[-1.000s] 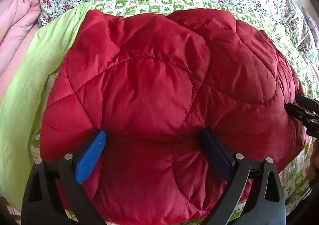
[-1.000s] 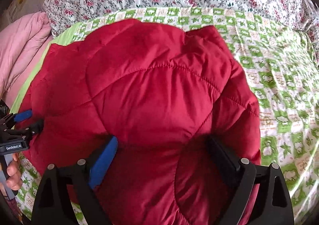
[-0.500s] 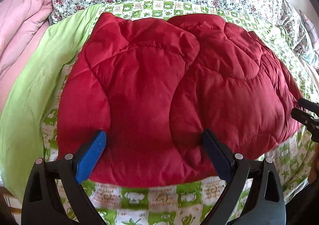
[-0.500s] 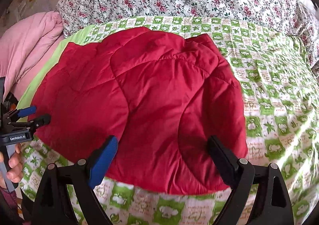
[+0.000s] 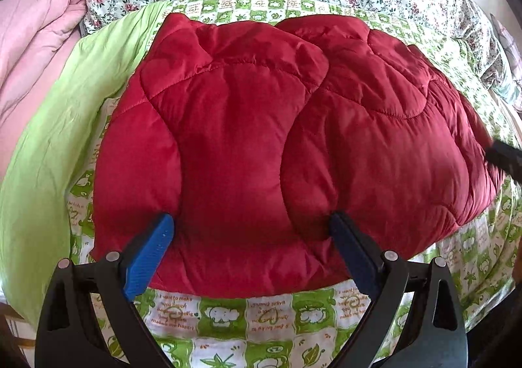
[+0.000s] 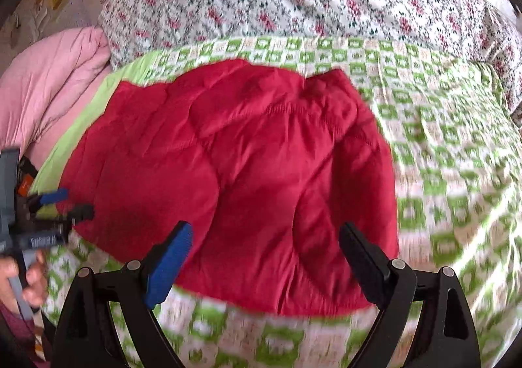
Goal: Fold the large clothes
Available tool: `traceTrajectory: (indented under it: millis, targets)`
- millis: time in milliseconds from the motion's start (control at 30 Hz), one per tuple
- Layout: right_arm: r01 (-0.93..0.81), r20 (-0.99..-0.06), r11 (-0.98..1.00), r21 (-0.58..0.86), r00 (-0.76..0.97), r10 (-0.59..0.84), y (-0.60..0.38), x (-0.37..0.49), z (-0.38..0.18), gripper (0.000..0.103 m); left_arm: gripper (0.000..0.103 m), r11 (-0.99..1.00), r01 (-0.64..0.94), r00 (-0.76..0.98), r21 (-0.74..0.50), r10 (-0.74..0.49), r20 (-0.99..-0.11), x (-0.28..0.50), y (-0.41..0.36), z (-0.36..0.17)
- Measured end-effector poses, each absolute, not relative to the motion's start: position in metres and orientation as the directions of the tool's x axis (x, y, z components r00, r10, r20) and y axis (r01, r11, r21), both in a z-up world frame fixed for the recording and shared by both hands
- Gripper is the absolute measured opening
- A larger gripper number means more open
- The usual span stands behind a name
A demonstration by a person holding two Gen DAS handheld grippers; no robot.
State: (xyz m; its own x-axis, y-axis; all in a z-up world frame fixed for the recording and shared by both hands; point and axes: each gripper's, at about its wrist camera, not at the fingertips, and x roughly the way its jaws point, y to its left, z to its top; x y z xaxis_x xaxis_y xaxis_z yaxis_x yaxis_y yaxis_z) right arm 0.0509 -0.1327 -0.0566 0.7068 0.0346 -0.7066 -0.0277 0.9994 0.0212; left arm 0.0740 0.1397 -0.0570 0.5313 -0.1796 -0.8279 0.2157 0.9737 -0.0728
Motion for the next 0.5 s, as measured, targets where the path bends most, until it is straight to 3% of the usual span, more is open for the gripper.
traceTrajectory:
  millis: [200,500]
  targets:
    - [-0.01,-0.787,1.0,0.002,0.617,0.008,-0.138,0.13,-0.084,0.094,0.099,0.974,0.207,0.518,-0.091,-0.188,-0.835,0.087,0.141,-0.061]
    - [0.012,-0.782,1.0,0.009,0.623,0.0,-0.143,0.144,-0.09,0.098,0.103,0.978,0.193,0.518,-0.082,-0.173,-0.837,0.096,0.137,-0.061]
